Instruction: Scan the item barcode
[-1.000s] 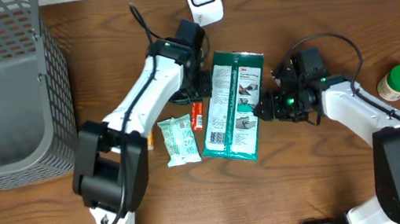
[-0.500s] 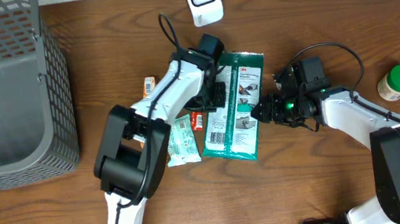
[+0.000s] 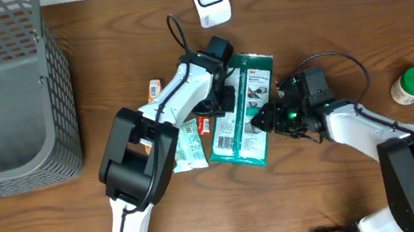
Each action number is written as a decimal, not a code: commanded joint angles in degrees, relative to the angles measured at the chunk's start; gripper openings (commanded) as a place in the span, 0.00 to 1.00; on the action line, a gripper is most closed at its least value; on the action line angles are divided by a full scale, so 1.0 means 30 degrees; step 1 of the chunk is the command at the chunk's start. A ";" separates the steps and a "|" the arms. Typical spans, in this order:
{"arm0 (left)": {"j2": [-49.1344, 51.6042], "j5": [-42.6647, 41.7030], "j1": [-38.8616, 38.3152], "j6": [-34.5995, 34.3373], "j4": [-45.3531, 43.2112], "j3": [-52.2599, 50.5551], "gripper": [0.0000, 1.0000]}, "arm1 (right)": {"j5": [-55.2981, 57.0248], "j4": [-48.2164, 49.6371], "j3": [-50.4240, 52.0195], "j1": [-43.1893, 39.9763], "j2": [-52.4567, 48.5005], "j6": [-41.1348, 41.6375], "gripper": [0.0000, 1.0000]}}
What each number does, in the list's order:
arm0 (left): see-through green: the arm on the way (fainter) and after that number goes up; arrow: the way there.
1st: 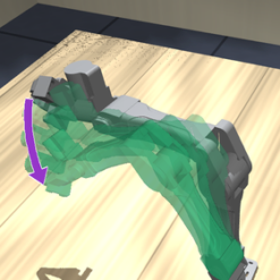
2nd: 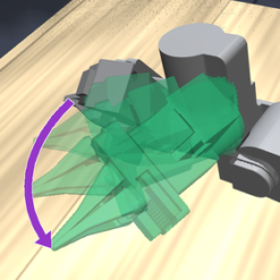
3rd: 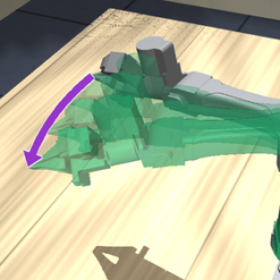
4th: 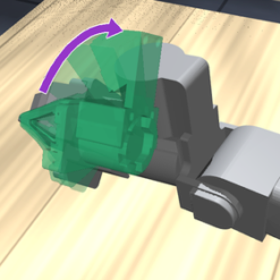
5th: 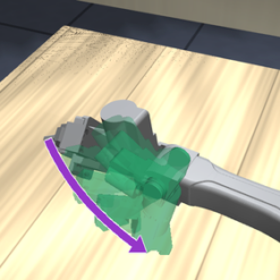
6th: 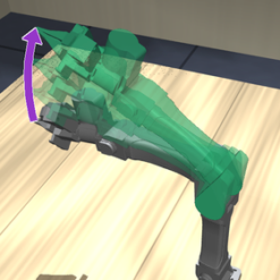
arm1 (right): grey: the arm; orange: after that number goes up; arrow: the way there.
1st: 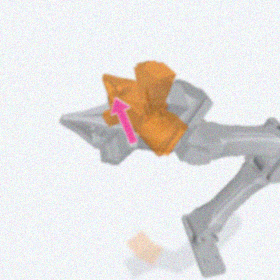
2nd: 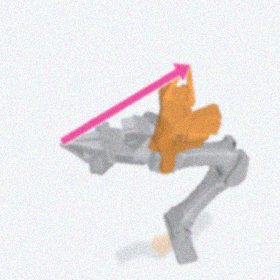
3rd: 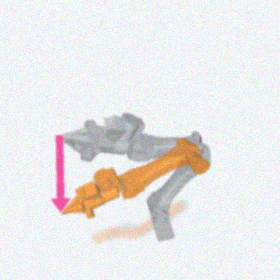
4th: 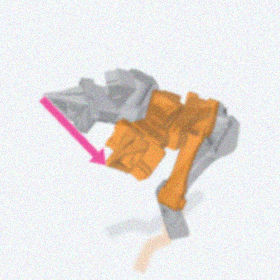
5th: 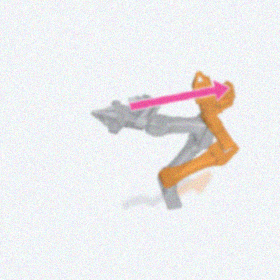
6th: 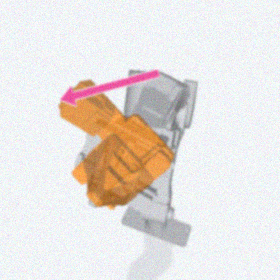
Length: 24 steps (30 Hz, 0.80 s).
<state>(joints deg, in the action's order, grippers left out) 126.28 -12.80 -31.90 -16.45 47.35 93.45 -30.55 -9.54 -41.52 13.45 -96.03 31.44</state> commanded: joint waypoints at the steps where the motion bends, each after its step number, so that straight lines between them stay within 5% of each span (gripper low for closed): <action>1: 0.0736 0.0131 -0.0007 0.0255 -0.0036 -0.0364 0.07 | 0.0525 0.0350 0.1078 0.0750 -0.0248 0.1326 0.54; 13: 0.0736 0.0124 -0.0007 0.0255 0.0029 -0.0364 0.08 | -0.1275 0.6987 0.3497 0.1268 -0.0248 0.2142 0.50; 24: 0.0736 0.0117 -0.0007 0.0255 0.0022 -0.0364 0.08 | -0.1348 0.8786 0.4036 0.1282 -0.0248 0.2448 0.41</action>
<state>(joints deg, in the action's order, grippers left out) 126.28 -12.80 -31.88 -16.45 47.35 93.45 -33.87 15.88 -30.41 16.43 -95.98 38.15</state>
